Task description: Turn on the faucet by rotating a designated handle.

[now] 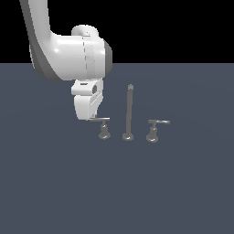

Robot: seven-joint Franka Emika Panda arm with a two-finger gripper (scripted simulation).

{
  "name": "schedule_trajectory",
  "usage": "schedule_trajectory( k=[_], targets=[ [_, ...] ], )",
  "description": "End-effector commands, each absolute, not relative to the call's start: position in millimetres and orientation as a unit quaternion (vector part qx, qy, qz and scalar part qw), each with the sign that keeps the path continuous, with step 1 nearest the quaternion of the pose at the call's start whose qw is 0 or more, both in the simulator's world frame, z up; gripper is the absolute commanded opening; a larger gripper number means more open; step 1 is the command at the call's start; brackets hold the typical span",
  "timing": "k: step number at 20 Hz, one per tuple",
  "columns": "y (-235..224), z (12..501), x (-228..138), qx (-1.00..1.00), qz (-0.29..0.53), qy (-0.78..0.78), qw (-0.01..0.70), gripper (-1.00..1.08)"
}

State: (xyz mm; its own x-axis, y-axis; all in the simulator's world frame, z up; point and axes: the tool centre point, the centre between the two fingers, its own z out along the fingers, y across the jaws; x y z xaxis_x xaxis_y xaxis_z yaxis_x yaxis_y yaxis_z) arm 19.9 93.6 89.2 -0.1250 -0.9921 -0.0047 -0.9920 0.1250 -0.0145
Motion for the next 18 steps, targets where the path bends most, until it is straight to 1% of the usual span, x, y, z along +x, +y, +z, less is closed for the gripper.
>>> schedule_trajectory(
  k=[1,10,12,18],
  targets=[
    [93.7,89.1,7.6,-0.662,-0.002,0.749,0.002,-1.0],
    [95.9,89.1,-23.5,-0.664,0.0,0.748,0.0,-1.0],
    [101.3,88.8,-16.5,-0.666,-0.001,0.746,0.006,-1.0],
    [83.0,88.9,-32.5,-0.665,0.0,0.747,0.003,-1.0]
  ],
)
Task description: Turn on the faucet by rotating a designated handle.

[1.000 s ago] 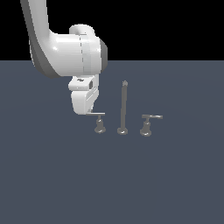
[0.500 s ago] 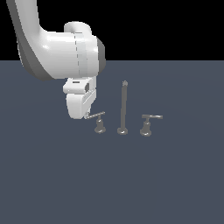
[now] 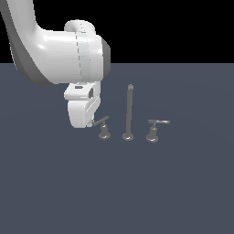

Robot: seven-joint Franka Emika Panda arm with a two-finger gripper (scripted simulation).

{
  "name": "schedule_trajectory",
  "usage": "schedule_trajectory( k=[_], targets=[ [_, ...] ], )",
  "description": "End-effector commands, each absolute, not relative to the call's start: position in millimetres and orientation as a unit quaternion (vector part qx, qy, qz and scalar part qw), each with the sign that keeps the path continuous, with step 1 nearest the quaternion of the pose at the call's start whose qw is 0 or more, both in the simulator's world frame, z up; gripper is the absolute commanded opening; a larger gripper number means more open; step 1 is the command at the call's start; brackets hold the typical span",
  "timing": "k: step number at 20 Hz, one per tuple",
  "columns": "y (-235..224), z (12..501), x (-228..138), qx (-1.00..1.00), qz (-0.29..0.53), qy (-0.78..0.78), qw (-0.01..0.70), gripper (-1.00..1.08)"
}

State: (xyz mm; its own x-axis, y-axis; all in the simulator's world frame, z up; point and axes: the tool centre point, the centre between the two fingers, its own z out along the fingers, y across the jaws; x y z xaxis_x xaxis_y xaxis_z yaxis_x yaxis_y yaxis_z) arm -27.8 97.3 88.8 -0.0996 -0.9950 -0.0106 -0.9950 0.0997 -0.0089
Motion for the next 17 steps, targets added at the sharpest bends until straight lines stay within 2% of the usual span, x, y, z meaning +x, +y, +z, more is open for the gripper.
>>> schedule_trajectory(
  k=[1,7,8,17],
  targets=[
    [79.9,88.9,-35.2,-0.665,0.0,0.747,0.002,-1.0],
    [64.3,89.1,-48.7,-0.664,0.0,0.748,0.0,-1.0],
    [81.7,88.8,-44.8,-0.673,0.001,0.74,0.005,-1.0],
    [26.7,89.1,-42.9,-0.664,0.0,0.747,0.0,-1.0]
  ],
)
